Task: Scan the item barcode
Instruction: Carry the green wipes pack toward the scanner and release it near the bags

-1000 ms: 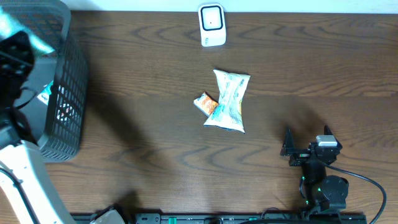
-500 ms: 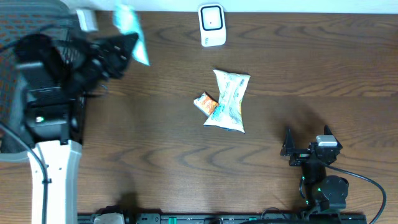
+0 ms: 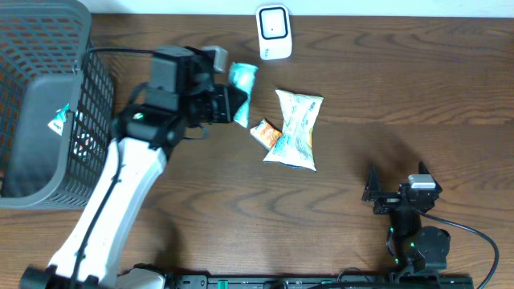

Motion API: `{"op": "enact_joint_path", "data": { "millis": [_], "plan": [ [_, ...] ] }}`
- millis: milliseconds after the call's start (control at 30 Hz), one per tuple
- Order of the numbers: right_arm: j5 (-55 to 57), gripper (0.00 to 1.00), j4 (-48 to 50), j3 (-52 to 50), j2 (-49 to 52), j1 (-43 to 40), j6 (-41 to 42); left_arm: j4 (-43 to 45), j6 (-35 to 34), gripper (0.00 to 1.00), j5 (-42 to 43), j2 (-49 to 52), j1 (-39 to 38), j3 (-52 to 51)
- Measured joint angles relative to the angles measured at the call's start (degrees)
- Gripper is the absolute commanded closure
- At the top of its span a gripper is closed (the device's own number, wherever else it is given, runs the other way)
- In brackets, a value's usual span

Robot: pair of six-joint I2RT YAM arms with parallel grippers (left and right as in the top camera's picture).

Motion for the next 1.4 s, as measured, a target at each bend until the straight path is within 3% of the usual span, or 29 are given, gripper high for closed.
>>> {"op": "enact_joint_path", "data": {
  "millis": [333,700,1400],
  "plan": [
    [-0.02,0.01,0.0,0.0,0.0,0.0,0.0,-0.17,1.51,0.92,-3.02,11.69,-4.72,0.0],
    [-0.02,0.01,0.0,0.0,0.0,0.0,0.0,-0.68,4.98,0.92,-15.45,18.03,-4.74,0.0],
    [-0.02,0.01,0.0,0.0,0.0,0.0,0.0,-0.55,9.01,0.92,-17.03,25.46,-9.05,0.0]
  ]
}}
